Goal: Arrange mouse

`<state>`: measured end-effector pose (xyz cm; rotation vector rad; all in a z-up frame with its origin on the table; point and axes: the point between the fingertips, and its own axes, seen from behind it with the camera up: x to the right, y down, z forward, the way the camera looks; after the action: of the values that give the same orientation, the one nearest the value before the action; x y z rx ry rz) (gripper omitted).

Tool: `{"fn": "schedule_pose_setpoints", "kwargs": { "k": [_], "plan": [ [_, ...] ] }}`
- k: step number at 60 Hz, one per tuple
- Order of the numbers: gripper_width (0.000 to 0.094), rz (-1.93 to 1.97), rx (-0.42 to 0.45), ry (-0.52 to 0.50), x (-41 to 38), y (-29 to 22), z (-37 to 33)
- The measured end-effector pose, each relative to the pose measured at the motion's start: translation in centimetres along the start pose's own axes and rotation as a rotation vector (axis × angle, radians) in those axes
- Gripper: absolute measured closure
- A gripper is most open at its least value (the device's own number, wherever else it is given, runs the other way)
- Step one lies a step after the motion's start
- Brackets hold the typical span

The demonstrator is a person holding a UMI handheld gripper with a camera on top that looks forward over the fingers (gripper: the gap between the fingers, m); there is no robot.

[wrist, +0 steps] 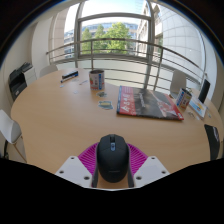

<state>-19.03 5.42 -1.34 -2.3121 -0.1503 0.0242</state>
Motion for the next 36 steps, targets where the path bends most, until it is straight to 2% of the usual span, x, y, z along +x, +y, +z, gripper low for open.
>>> {"fn": "schedule_pose_setpoints", "kwargs": {
  "k": [4, 8, 18, 22, 27, 31, 34, 35, 36],
  "plan": [
    [0.0551, 0.003, 0.015, -0.02, -0.1, -1.0, -0.9],
    [0.0551, 0.013, 0.069, -0.046, 0.1, -3.7, -2.8],
    [0.0551, 0.096, 0.322, -0.118, 4.8, -15.2, -13.2],
    [0.0553, 0.132, 0.428, -0.12, 9.7, -19.1, -17.2],
    [0.0554, 0.167, 0.519, -0.088, 17.4, -22.1, -22.0],
    [0.0554, 0.194, 0.533, -0.035, 25.8, -22.7, -21.6],
    [0.0553, 0.198, 0.514, 0.025, 32.4, -21.3, -20.4],
    [0.0553, 0.197, 0.515, 0.048, 34.3, -18.9, -21.2],
    [0.0554, 0.2, 0.495, 0.071, 36.3, -19.5, -20.3]
  ]
}}
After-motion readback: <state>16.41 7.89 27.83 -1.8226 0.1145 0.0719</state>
